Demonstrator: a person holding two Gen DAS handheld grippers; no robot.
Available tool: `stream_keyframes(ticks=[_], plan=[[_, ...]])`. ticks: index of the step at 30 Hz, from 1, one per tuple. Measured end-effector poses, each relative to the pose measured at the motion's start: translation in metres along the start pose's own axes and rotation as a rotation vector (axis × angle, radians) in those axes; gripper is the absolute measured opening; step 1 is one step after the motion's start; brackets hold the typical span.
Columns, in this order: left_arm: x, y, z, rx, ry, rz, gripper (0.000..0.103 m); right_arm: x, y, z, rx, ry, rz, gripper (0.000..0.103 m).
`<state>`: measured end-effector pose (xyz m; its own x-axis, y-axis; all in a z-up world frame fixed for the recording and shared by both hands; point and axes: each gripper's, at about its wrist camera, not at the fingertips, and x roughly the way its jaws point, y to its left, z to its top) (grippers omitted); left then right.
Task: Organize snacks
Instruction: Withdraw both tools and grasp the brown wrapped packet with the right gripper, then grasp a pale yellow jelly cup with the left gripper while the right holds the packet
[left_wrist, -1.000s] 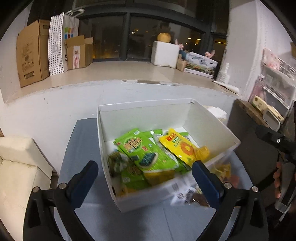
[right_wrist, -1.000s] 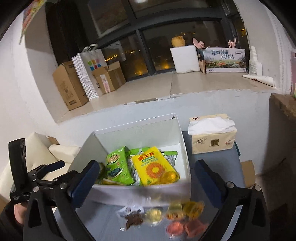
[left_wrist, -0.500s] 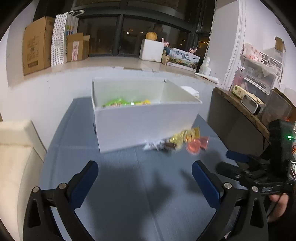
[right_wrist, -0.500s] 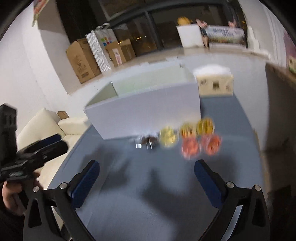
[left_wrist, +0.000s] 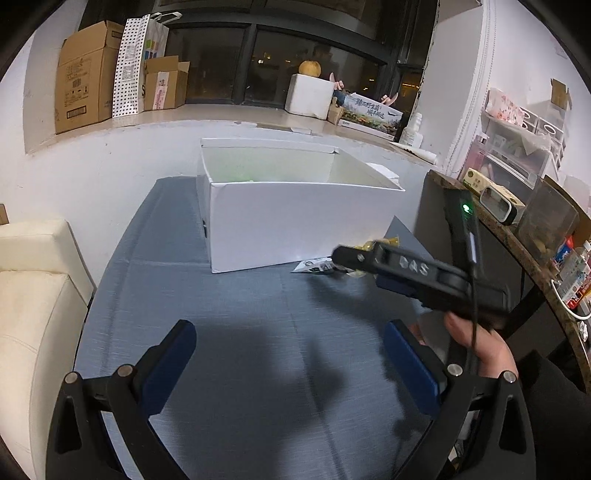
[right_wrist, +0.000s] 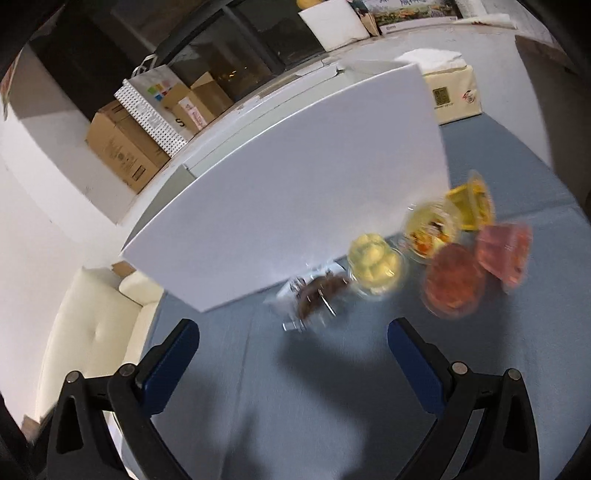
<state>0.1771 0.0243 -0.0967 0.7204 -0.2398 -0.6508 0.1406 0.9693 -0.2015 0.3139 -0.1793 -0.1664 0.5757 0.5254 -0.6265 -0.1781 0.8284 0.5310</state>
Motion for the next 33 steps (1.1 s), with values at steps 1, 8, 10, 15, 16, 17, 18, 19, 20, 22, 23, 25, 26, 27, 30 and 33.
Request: stream_keyframes(ticks=[1, 8, 10, 15, 16, 17, 18, 19, 20, 22, 23, 25, 26, 27, 30, 33], plan=[[0.000, 0.002, 0.000, -0.001, 0.002, 0.001, 0.103, 0.003, 0.001, 0.002, 0.009, -0.003, -0.002, 0.102], [0.008, 0.016, -0.005, -0.025, 0.018, -0.005, 0.103, 0.031, -0.007, 0.010, 0.125, 0.002, -0.021, 0.062], [0.009, 0.017, -0.007, -0.025, 0.018, -0.008, 0.103, 0.030, -0.008, 0.010, 0.115, -0.032, -0.016, 0.052], [0.014, 0.018, -0.007, -0.034, 0.023, -0.012, 0.103, 0.023, -0.006, 0.006, 0.072, -0.034, -0.017, 0.052], [0.015, 0.016, -0.007, -0.028, 0.024, -0.012, 0.103, 0.018, -0.005, 0.007, 0.059, -0.042, -0.022, 0.052], [0.016, 0.015, -0.007, -0.023, 0.025, -0.012, 0.103, 0.012, -0.004, 0.005, 0.040, -0.048, -0.032, 0.052], [0.016, 0.012, -0.007, -0.016, 0.024, -0.011, 0.103, 0.003, -0.001, 0.003, 0.009, -0.058, -0.039, 0.052], [0.017, 0.011, -0.007, -0.012, 0.024, -0.011, 0.103, -0.005, 0.003, 0.002, -0.021, -0.066, -0.047, 0.052], [0.019, 0.009, -0.007, -0.008, 0.028, -0.012, 0.103, -0.014, 0.002, 0.000, -0.051, -0.071, -0.054, 0.052], [0.023, 0.004, -0.006, 0.000, 0.034, -0.014, 0.103, -0.034, 0.002, -0.003, -0.089, -0.088, -0.057, 0.052], [0.026, 0.000, -0.006, 0.006, 0.036, -0.014, 0.103, -0.045, 0.000, -0.004, -0.103, -0.097, -0.054, 0.052], [0.033, -0.009, -0.004, 0.024, 0.040, -0.022, 0.103, -0.071, -0.005, -0.009, -0.126, -0.123, -0.057, 0.052], [0.039, -0.017, -0.002, 0.040, 0.049, -0.026, 0.103, -0.083, -0.008, -0.011, -0.141, -0.132, -0.064, 0.052], [0.043, -0.022, -0.001, 0.051, 0.053, -0.027, 0.103, -0.093, -0.011, -0.014, -0.156, -0.138, -0.072, 0.052], [0.062, -0.042, 0.004, 0.086, 0.061, -0.032, 0.103, -0.120, -0.019, -0.022, -0.188, -0.155, -0.093, 0.052], [0.088, -0.062, 0.014, 0.106, 0.074, -0.029, 0.103, -0.145, -0.033, -0.030, -0.192, -0.172, -0.106, 0.052]])
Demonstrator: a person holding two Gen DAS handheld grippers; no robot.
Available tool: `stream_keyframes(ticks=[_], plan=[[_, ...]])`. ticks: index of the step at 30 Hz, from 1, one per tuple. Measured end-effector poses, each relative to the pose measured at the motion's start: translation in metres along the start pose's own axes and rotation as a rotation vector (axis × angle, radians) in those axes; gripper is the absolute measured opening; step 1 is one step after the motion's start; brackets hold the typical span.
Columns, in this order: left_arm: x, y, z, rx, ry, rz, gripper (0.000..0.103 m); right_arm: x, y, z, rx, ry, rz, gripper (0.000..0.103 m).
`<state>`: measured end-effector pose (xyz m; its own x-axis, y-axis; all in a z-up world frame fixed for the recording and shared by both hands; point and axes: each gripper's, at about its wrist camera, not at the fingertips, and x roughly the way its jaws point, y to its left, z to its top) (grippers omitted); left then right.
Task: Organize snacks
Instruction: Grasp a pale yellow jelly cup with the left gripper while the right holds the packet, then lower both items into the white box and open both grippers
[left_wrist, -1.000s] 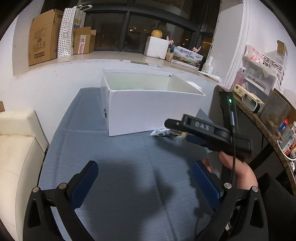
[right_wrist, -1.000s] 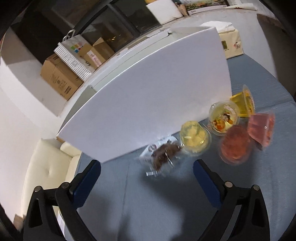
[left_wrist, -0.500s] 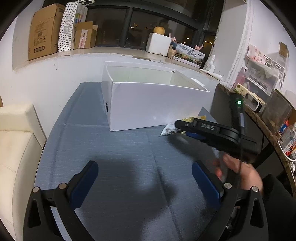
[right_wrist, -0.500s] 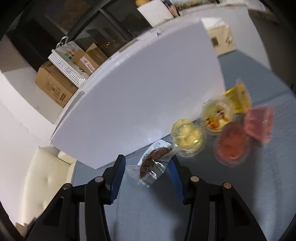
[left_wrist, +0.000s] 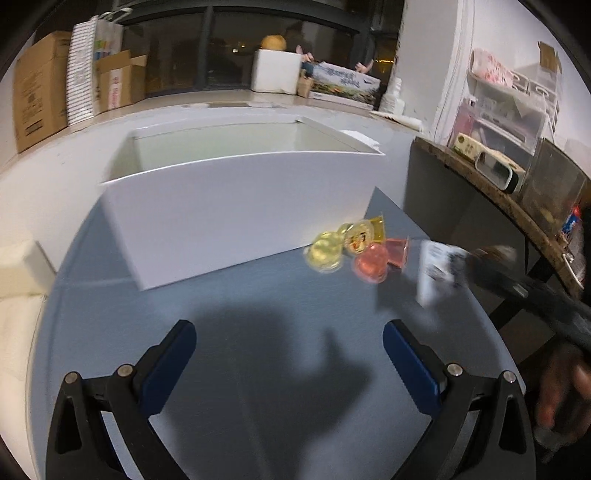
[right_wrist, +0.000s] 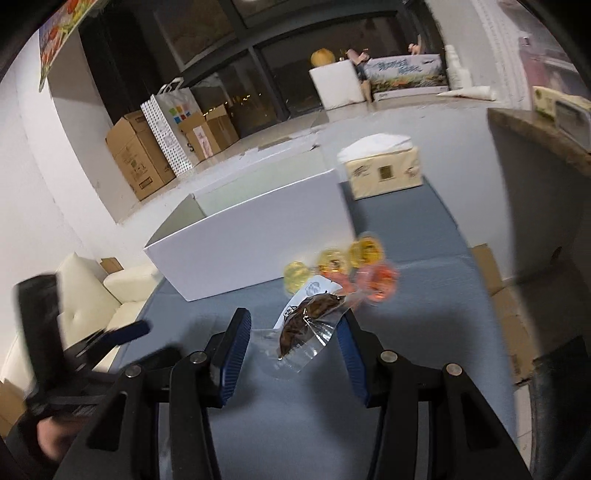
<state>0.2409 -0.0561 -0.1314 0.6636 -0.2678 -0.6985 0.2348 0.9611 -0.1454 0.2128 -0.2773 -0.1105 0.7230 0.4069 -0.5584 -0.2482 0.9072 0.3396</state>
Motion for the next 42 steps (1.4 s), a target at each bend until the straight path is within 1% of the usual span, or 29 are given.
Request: stream_keyframes(ticks=[1, 5, 7, 10, 11, 15, 16, 17, 18, 19, 20, 21, 22, 24, 28, 32, 36, 40, 42], plan=[[0.010, -0.006, 0.005, 0.005, 0.005, 0.002, 0.103, -0.006, -0.004, -0.002, 0.004, -0.006, -0.007, 0.052], [0.049, -0.026, 0.027, 0.063, 0.006, 0.076, 0.103, -0.022, -0.024, -0.012, 0.027, -0.003, -0.011, 0.052], [0.067, -0.029, 0.038, 0.053, 0.017, 0.097, 0.103, -0.025, -0.030, -0.016, 0.035, 0.000, -0.012, 0.052], [0.090, -0.027, 0.049, -0.002, 0.035, 0.135, 0.103, -0.026, -0.037, -0.019, 0.043, 0.001, -0.014, 0.052], [0.097, -0.028, 0.052, -0.011, 0.040, 0.134, 0.103, -0.026, -0.039, -0.019, 0.047, 0.000, -0.013, 0.052], [0.122, -0.034, 0.056, -0.004, 0.074, 0.158, 0.101, -0.027, -0.043, -0.018, 0.045, -0.002, -0.009, 0.052], [0.125, -0.035, 0.056, -0.004, 0.079, 0.149, 0.092, -0.026, -0.043, -0.018, 0.042, -0.002, -0.006, 0.052], [0.128, -0.035, 0.057, -0.005, 0.083, 0.146, 0.075, -0.026, -0.043, -0.018, 0.039, -0.003, -0.007, 0.052], [0.131, -0.034, 0.058, -0.007, 0.091, 0.137, 0.066, -0.026, -0.044, -0.017, 0.040, -0.003, -0.007, 0.052], [0.134, -0.032, 0.058, -0.017, 0.102, 0.097, 0.051, -0.026, -0.045, -0.017, 0.042, -0.003, -0.004, 0.052], [0.134, -0.032, 0.059, -0.029, 0.106, 0.061, 0.046, -0.026, -0.045, -0.017, 0.044, -0.005, -0.004, 0.052], [0.132, -0.032, 0.059, -0.022, 0.099, 0.061, 0.039, -0.027, -0.045, -0.017, 0.046, -0.005, -0.003, 0.052], [0.129, -0.034, 0.060, -0.006, 0.086, 0.065, 0.037, -0.027, -0.044, -0.018, 0.046, -0.006, -0.001, 0.052], [0.123, -0.037, 0.061, 0.026, 0.070, 0.060, 0.037, -0.026, -0.043, -0.018, 0.045, -0.004, 0.002, 0.052], [0.103, -0.030, 0.059, 0.016, 0.052, 0.013, 0.037, -0.026, -0.040, -0.018, 0.043, -0.007, 0.008, 0.052], [0.061, -0.028, 0.050, 0.049, -0.008, -0.024, 0.037, -0.028, -0.033, -0.014, 0.035, -0.014, 0.022, 0.052], [0.010, -0.008, 0.043, 0.030, -0.079, -0.049, 0.037, -0.026, -0.016, -0.008, 0.014, -0.021, 0.039, 0.052], [-0.045, 0.015, 0.041, 0.023, -0.158, -0.042, 0.037, -0.018, 0.010, 0.007, -0.023, -0.033, 0.077, 0.052], [-0.063, 0.028, 0.047, 0.026, -0.186, -0.026, 0.037, -0.010, 0.025, 0.019, -0.046, -0.040, 0.094, 0.052]])
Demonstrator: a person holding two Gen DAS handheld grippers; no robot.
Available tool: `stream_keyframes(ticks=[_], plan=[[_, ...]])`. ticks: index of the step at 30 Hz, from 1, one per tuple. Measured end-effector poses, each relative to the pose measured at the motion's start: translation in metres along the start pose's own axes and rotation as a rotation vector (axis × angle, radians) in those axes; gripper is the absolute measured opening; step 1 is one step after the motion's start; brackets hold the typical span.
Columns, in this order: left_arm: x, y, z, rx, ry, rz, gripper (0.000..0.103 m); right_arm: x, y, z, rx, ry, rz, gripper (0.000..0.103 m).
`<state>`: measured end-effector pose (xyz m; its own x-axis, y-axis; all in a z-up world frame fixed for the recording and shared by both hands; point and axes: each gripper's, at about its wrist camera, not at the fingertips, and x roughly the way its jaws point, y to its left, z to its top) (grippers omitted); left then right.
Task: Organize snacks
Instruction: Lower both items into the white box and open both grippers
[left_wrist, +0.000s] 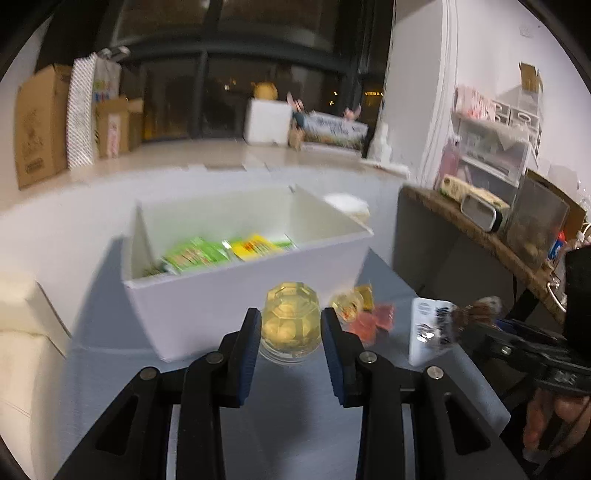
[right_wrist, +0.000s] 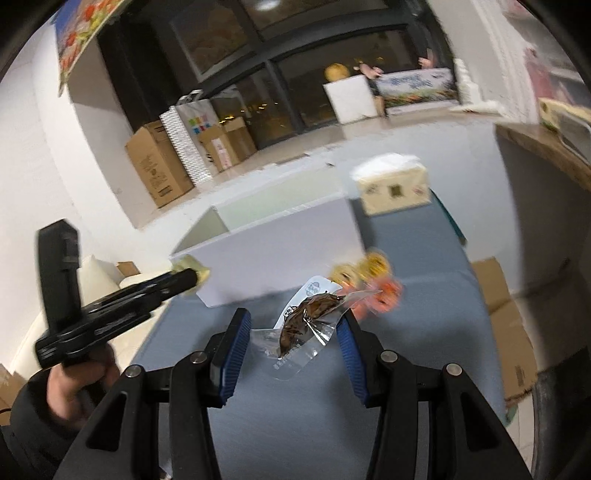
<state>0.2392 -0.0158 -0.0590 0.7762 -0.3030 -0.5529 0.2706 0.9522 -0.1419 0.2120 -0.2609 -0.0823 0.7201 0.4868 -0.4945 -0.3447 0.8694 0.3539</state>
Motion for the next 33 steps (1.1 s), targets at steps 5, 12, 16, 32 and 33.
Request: stream_keyframes(ticks=[5, 12, 16, 32, 33], plan=[[-0.021, 0.037, 0.035, -0.015, -0.068, 0.046, 0.037, 0.027, 0.024, 0.044, -0.012, -0.028, 0.060, 0.052], [0.016, 0.084, 0.076, -0.048, -0.056, 0.095, 0.037, 0.092, 0.041, 0.113, -0.008, -0.027, 0.069, 0.052], [0.048, 0.083, 0.080, -0.002, -0.014, 0.120, 0.037, 0.126, 0.034, 0.131, -0.002, 0.003, 0.040, 0.054], [0.047, 0.062, 0.051, 0.005, 0.030, 0.158, 0.103, 0.081, -0.027, 0.101, 0.136, -0.009, -0.026, 0.103], [0.040, 0.057, 0.046, 0.012, 0.020, 0.160, 0.103, 0.070, -0.031, 0.091, 0.136, -0.008, -0.033, 0.103]])
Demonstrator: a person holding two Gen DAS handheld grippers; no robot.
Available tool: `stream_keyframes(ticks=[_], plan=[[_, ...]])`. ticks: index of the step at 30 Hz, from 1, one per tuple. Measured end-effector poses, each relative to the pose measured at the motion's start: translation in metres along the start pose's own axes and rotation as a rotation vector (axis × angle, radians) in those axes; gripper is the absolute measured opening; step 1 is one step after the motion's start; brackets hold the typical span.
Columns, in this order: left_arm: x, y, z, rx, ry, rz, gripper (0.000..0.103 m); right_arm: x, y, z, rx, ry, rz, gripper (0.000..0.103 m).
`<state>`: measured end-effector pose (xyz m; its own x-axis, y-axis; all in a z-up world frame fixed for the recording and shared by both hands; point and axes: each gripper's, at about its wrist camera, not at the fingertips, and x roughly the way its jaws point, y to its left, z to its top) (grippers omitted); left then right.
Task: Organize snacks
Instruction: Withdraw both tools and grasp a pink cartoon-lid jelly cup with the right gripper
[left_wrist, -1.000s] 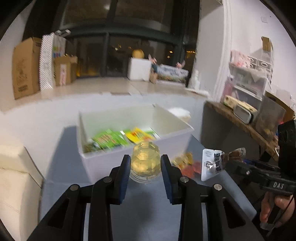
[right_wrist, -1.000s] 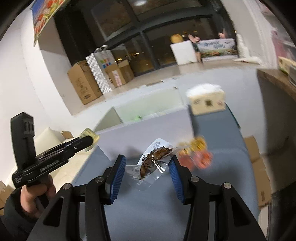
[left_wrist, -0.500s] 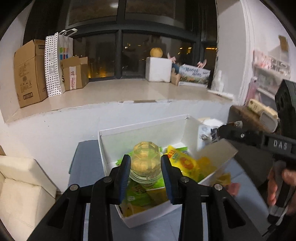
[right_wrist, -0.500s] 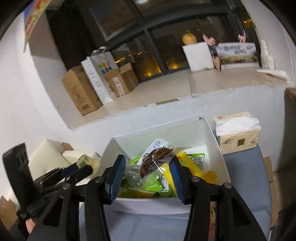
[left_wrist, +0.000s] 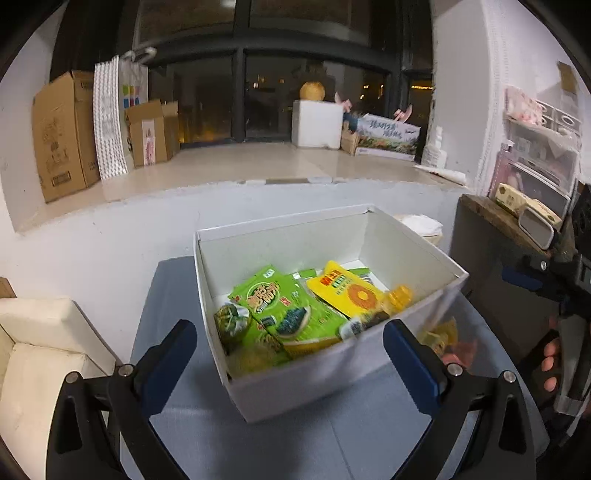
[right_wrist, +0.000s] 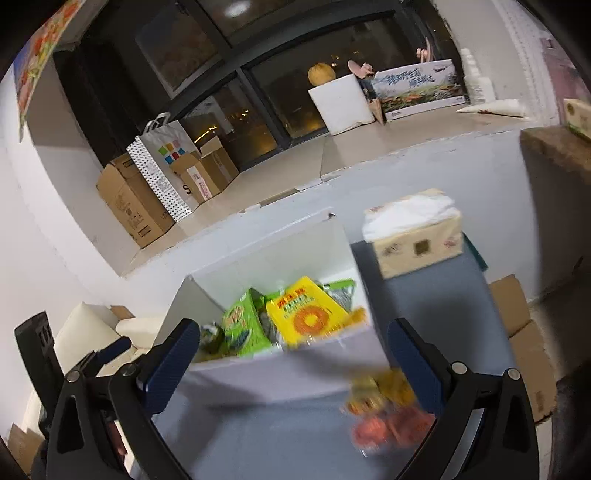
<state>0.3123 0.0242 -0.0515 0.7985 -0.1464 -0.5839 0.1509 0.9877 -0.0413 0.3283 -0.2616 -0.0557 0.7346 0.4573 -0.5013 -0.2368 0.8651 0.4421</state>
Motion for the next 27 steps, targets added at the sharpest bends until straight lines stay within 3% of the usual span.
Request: stream_keyframes(ticks=[7, 12, 23, 27], plan=[[-0.037, -0.037, -0.059, -0.028, 0.042, -0.079, 0.103, -0.035, -0.034, -0.070, -0.063, 0.092, -0.156, 0.103], [-0.054, -0.062, -0.095, -0.039, 0.078, -0.116, 0.103, -0.031, -0.046, -0.102, -0.138, 0.155, -0.208, 0.103], [-0.061, -0.079, -0.117, -0.025, 0.123, -0.116, 0.103, 0.017, -0.061, -0.082, -0.208, 0.186, -0.216, 0.103], [-0.060, -0.078, -0.119, -0.024, 0.130, -0.107, 0.103, 0.035, -0.067, -0.077, -0.221, 0.213, -0.182, 0.100]])
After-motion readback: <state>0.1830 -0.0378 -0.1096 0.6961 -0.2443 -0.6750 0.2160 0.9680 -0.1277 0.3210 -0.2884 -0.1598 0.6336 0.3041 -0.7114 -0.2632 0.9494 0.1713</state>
